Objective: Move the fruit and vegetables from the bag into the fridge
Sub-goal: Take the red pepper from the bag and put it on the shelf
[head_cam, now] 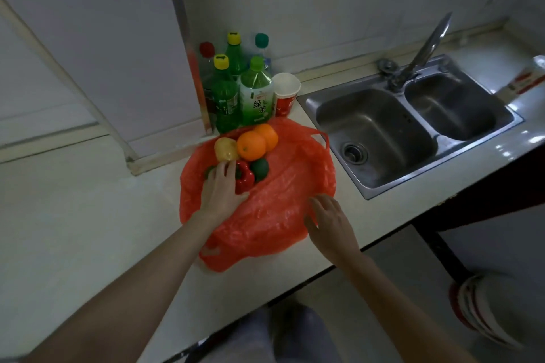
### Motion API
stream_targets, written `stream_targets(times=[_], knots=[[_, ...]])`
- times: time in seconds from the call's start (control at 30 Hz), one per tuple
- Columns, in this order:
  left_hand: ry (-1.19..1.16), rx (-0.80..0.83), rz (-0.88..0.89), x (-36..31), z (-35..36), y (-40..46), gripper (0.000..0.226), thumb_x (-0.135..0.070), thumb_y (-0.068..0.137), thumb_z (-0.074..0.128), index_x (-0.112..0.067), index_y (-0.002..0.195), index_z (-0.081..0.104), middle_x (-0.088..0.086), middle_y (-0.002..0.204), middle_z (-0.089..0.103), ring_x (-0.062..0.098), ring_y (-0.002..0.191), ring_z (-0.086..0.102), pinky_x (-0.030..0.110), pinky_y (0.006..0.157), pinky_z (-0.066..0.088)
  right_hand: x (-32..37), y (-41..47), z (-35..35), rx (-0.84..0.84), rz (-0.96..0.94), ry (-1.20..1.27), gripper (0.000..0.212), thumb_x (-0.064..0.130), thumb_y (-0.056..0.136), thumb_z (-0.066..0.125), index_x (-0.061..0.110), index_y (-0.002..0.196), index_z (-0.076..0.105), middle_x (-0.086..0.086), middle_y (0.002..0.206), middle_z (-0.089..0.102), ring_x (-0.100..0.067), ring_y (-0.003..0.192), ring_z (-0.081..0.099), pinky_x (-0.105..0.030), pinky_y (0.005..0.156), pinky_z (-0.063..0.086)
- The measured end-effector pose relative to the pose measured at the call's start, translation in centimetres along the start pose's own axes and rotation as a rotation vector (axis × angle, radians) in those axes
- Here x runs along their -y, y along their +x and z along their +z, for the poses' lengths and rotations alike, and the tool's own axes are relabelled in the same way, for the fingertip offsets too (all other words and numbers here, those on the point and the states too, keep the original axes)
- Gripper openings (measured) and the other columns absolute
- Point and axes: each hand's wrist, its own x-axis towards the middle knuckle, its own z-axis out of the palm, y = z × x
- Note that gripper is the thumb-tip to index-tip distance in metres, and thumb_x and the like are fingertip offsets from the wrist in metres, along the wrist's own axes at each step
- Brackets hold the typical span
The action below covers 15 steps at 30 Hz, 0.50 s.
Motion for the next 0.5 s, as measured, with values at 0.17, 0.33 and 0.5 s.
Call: stream_targets(times=[0.17, 0.33, 0.5], knots=[[0.059, -0.029, -0.024, -0.4, 1.3, 1.5, 0.091, -0.039, 0.072, 0.076, -0.012, 0.144, 0.026, 0.015, 0.141, 0.038, 0.036, 0.119, 0.046, 0.045, 0.093, 0.044, -0.7, 2.7, 0.4, 0.078, -0.049, 0.011, 0.040, 0.022, 0.091, 0.048, 0.004, 0.126, 0.053, -0.013, 0.124, 0.057, -0.032, 0.122, 0.047, -0.044, 0.103, 0.042], [0.012, -0.113, -0.055, -1.3, 1.8, 1.6, 0.084, -0.035, 0.069, 0.078, -0.014, 0.139, 0.037, 0.012, 0.134, 0.045, 0.035, 0.112, 0.048, 0.045, 0.091, 0.044, -1.6, 6.5, 0.8, 0.150, -0.170, 0.047, 0.041, 0.018, 0.090, 0.053, 0.006, 0.130, 0.051, -0.013, 0.129, 0.054, -0.030, 0.126, 0.043, -0.043, 0.107, 0.038], [-0.018, -0.203, -0.184, -2.4, 1.6, -1.0, 0.081, -0.036, 0.066, 0.080, -0.014, 0.135, 0.044, 0.011, 0.129, 0.050, 0.033, 0.113, 0.050, 0.043, 0.093, 0.044, -2.2, 10.5, 0.8, 0.179, -0.321, 0.107, 0.037, 0.014, 0.087, 0.056, 0.002, 0.122, 0.055, -0.015, 0.119, 0.058, -0.032, 0.117, 0.050, -0.042, 0.105, 0.041]])
